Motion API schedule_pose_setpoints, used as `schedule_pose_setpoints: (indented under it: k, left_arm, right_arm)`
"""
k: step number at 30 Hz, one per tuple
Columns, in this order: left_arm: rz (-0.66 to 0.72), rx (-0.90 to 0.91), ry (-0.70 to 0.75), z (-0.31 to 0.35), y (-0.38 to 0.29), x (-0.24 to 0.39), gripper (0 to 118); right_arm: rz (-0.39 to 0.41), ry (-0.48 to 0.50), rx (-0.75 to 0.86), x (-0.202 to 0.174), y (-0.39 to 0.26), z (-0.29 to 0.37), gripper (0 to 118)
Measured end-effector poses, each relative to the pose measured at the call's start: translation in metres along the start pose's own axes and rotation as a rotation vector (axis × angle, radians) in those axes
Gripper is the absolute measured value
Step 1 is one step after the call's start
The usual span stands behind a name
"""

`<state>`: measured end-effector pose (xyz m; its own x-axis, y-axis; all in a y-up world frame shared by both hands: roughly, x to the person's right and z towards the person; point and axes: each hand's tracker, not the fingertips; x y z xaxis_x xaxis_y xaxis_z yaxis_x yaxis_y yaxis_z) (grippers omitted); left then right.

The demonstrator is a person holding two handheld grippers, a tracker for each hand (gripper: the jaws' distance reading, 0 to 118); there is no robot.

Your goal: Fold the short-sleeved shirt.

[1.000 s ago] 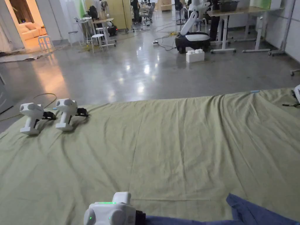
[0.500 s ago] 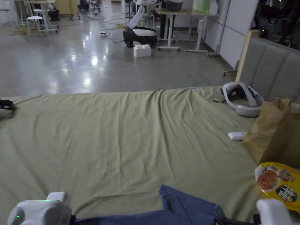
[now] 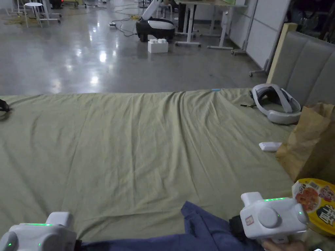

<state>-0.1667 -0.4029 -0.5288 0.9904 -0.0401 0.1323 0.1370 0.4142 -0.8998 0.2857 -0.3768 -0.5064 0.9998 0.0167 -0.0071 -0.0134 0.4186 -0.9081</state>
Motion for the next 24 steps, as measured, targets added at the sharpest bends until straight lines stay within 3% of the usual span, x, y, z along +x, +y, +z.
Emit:
schedule_pose_setpoints:
  k: [2,4,7,9,11,15,24]
  left_arm:
    - [0.013,0.014,-0.004,0.001,-0.003,-0.002,14]
    - [0.036,0.039,-0.029,0.012,-0.003,-0.008,12]
    - [0.167,0.175,-0.161,0.068,-0.013,-0.029,9]
    - [0.217,0.269,-0.251,0.117,-0.021,-0.043,9]
    - [0.189,0.381,-0.263,0.172,-0.029,-0.054,9]
    - [0.238,0.598,-0.340,0.277,-0.042,-0.077,9]
    - [0.213,0.915,-0.186,0.457,-0.039,-0.110,9]
  right_arm:
    - [0.007,0.008,-0.012,-0.011,-0.002,0.010,8]
    - [0.018,-0.007,0.002,-0.013,-0.005,0.017,6]
    - [-0.100,0.088,0.161,0.008,-0.007,0.053,6]
    - [-0.066,0.128,0.259,0.007,-0.008,0.091,6]
    - [-0.026,0.100,0.381,0.008,-0.008,0.134,6]
    - [-0.053,0.124,0.569,-0.002,-0.005,0.236,6]
    - [-0.098,0.041,0.914,-0.006,0.023,0.410,6]
